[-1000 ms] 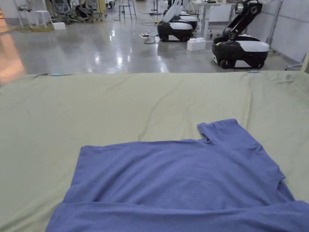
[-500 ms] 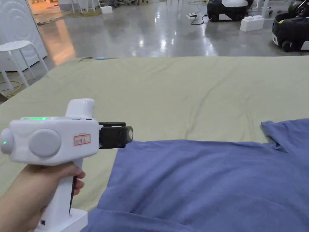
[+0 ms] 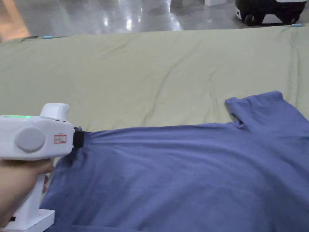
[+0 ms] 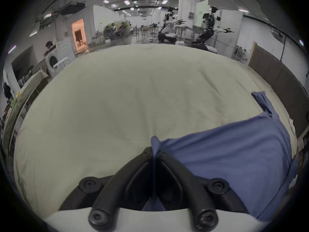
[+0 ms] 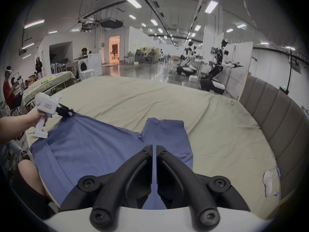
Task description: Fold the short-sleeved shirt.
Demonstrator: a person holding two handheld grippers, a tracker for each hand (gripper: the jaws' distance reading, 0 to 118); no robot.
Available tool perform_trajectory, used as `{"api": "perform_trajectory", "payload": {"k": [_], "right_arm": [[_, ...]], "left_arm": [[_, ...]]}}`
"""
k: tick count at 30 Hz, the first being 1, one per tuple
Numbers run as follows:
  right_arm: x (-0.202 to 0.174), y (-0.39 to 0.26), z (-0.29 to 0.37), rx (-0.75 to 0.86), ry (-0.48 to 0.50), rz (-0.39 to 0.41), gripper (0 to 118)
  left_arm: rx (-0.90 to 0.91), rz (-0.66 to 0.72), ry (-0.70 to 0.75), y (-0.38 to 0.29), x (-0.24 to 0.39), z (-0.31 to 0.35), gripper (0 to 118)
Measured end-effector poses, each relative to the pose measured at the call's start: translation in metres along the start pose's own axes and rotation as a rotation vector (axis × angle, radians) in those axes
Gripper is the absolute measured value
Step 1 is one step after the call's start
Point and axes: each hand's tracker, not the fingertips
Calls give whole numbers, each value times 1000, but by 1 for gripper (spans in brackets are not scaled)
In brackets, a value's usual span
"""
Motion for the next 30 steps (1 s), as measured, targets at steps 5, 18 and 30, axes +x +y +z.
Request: {"api": "perform_trajectory", "payload": {"k": [5,18,30], "right_arm": [[41,14,-87,-200,-121,-46,43],[109,-23,-195,-488,-43,-120,8],[94,-4,27,-204,-26,-149,8]], "left_arm": [[48,13,-81,-3,4,27,0],[27,34,-130,3,-1,47,0],[147,101,-285,-36,-41,192,0]]}}
